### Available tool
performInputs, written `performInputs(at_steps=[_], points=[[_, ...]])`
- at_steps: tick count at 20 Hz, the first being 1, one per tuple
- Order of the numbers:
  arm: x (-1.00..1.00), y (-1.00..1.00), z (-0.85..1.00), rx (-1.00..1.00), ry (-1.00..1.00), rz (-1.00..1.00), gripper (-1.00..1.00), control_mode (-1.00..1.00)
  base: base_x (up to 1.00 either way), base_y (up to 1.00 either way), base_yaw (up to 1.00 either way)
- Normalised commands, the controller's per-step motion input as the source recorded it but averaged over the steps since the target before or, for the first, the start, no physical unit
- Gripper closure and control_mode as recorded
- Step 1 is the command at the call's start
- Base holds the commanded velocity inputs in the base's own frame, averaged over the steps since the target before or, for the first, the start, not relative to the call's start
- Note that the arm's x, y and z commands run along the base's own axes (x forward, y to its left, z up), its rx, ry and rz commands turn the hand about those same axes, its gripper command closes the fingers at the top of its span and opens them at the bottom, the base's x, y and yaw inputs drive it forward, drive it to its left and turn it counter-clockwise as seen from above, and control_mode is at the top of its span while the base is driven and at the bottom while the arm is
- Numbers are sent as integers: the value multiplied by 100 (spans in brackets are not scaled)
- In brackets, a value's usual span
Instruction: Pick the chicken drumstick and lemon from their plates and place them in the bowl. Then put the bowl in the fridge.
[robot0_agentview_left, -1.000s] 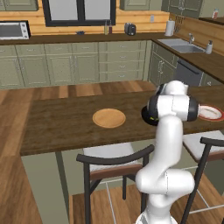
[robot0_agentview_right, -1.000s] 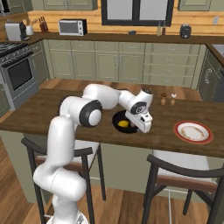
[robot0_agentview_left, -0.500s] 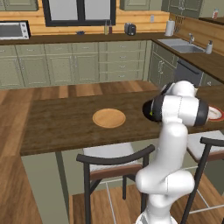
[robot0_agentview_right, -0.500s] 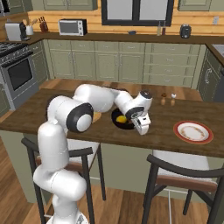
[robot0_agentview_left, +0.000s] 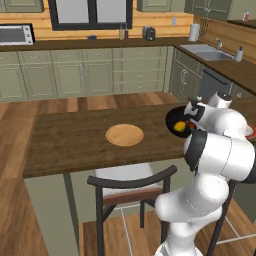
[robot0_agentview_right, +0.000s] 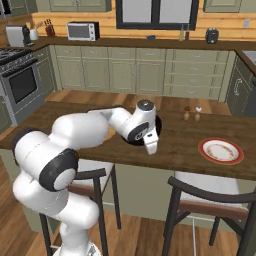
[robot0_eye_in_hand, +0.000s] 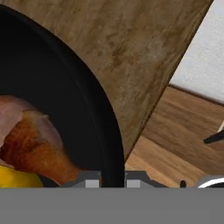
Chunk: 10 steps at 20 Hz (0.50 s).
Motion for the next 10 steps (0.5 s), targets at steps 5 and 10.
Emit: performInputs(at_steps=[5,10], points=[[-86,8,100,0,26,-4,100,-100,0,0,0],[-85,34,79,13,21,-1,100,-100,0,0,0]])
